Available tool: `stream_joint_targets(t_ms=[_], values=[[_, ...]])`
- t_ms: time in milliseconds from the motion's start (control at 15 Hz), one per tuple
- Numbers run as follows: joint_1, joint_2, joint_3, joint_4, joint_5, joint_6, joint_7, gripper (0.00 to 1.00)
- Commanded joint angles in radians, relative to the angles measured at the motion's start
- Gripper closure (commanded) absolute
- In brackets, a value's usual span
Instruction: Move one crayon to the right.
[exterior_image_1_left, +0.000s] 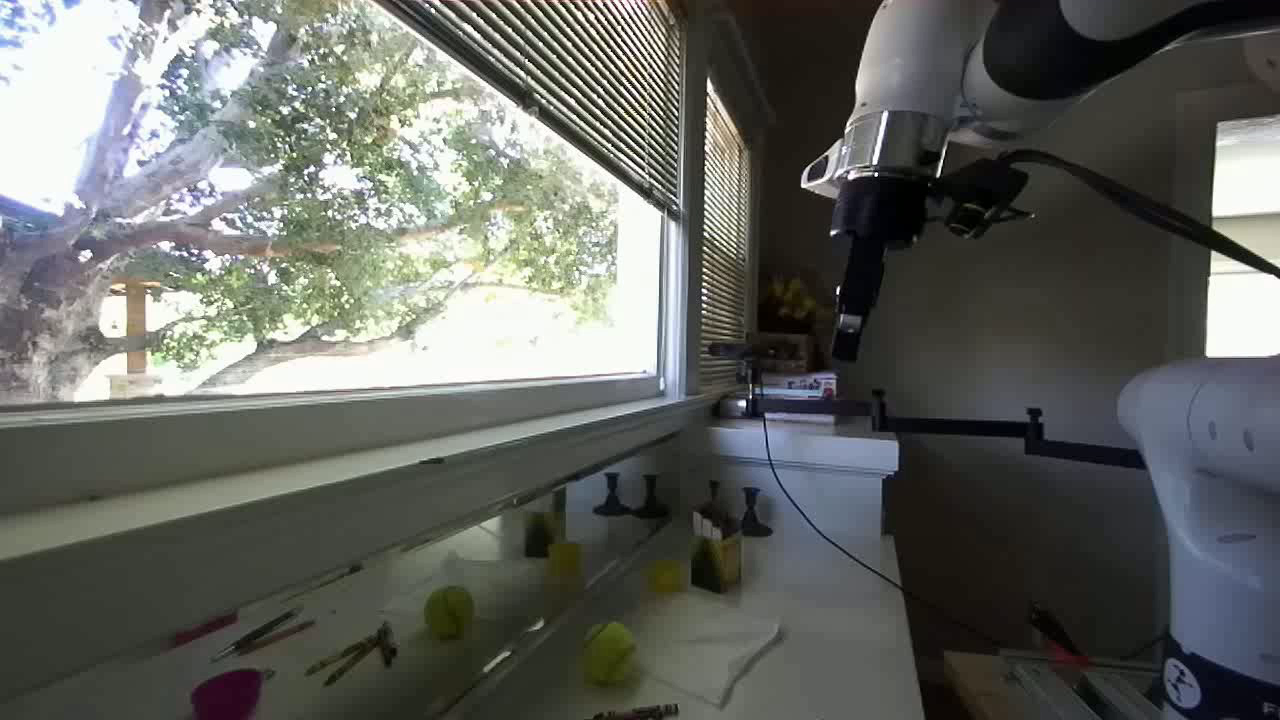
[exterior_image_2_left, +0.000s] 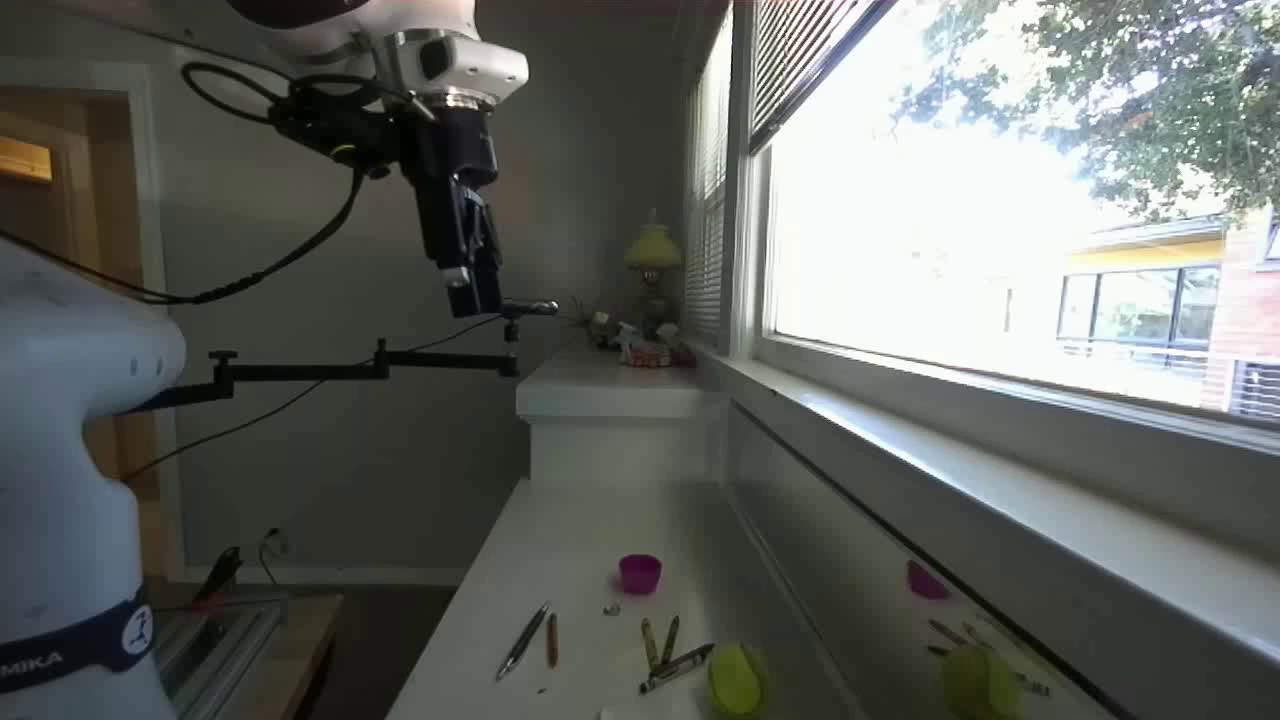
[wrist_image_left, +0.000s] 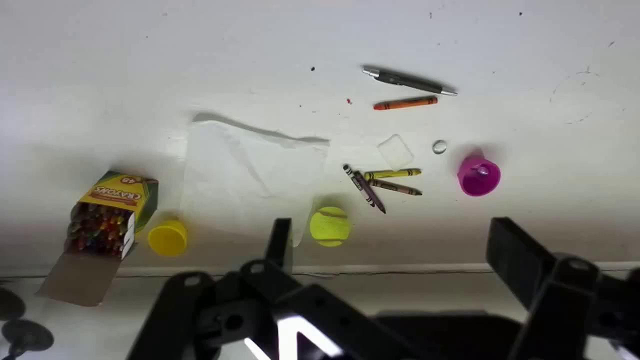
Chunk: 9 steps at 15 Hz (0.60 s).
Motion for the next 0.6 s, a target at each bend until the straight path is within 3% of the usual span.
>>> stream_joint_targets(t_ms=[0, 333, 533], values=[[-0.008, 0.001, 0.005, 0.002, 0.006, -0.001, -0.006, 0.00], [-0.008, 0.001, 0.005, 0.002, 0.006, -0.001, -0.006, 0.00], [0.001, 0.083, -0.002, -0.003, 0.010, 0.073, -0.025, 0.00]])
